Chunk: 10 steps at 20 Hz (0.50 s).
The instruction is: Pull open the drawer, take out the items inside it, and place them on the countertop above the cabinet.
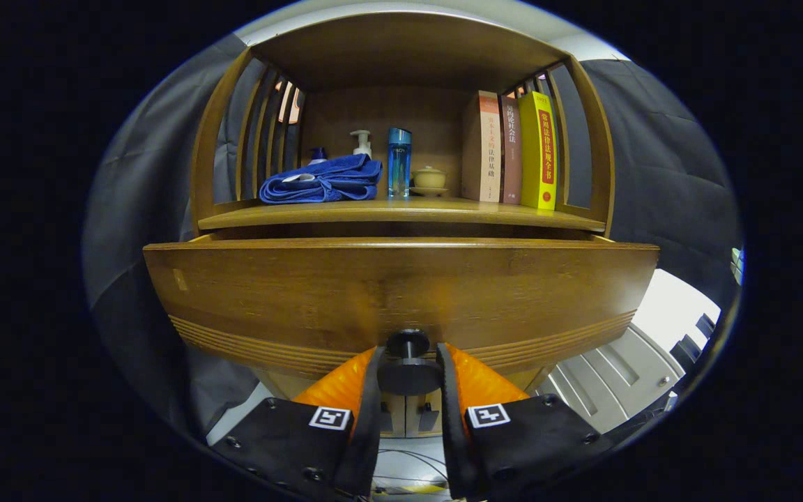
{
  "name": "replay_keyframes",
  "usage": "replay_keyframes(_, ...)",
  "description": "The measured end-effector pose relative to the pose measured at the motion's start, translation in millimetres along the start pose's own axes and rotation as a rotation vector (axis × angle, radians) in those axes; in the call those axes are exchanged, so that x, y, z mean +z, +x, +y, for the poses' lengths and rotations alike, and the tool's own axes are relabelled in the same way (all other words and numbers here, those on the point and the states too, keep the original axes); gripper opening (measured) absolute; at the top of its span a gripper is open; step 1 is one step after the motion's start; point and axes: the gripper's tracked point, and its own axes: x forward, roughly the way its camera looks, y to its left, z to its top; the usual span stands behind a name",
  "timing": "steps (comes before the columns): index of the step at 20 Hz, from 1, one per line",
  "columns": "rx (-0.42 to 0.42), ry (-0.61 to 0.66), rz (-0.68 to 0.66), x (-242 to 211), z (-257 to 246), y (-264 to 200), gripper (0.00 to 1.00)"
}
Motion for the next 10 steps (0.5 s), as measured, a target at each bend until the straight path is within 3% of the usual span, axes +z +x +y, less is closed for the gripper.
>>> replay_keyframes(10,0.013,0.007,0.036,-13,1,-29,0.48)
